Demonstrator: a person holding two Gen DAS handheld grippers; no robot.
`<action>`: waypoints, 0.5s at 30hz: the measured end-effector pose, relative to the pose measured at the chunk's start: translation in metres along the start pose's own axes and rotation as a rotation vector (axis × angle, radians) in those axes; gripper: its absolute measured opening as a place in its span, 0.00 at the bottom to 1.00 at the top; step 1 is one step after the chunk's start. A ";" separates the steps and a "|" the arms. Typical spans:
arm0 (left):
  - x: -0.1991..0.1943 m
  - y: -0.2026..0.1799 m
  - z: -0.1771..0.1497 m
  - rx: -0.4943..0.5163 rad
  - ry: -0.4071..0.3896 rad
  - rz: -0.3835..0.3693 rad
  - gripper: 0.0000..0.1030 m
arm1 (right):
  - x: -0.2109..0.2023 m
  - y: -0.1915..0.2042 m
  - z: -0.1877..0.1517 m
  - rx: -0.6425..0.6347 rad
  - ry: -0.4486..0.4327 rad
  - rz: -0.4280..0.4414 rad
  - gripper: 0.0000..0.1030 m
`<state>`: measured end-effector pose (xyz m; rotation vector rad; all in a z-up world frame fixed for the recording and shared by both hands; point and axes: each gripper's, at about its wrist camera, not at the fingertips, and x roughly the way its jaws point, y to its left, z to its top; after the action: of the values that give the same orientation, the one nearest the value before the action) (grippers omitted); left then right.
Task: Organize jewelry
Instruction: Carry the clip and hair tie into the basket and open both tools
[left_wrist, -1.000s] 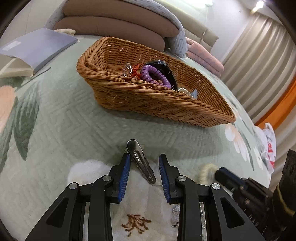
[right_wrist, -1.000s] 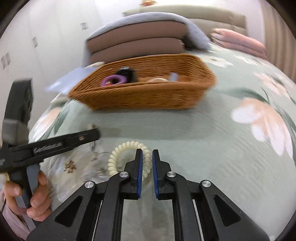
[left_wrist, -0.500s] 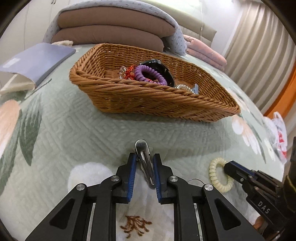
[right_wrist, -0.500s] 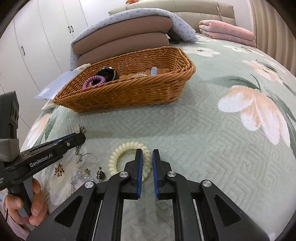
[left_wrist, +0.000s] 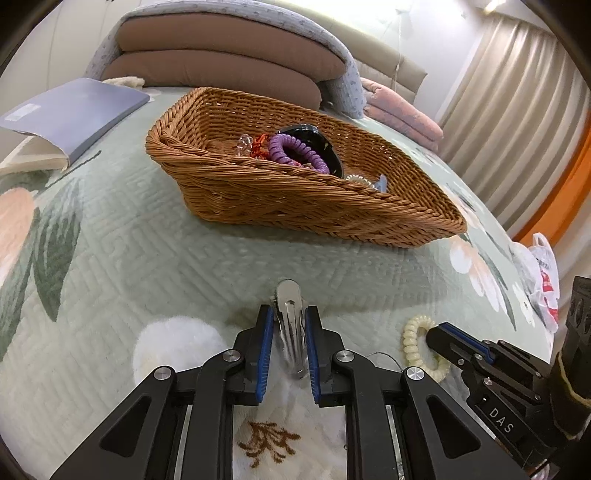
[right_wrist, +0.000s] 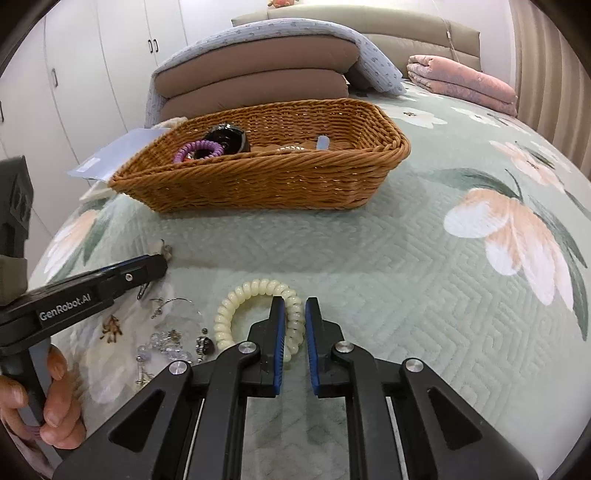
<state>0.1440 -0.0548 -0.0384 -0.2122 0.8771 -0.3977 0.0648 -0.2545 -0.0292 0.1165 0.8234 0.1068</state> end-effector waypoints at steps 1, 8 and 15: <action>-0.001 0.000 0.000 0.001 -0.004 -0.003 0.16 | -0.001 -0.001 0.000 0.005 -0.004 0.007 0.12; -0.003 -0.001 -0.001 0.011 -0.020 -0.011 0.16 | -0.007 -0.003 0.000 0.022 -0.029 0.034 0.12; -0.014 -0.004 -0.004 0.027 -0.070 -0.018 0.16 | -0.024 -0.006 -0.001 0.031 -0.115 0.085 0.12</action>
<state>0.1320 -0.0521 -0.0295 -0.2081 0.8015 -0.4158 0.0482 -0.2639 -0.0135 0.1855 0.7055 0.1656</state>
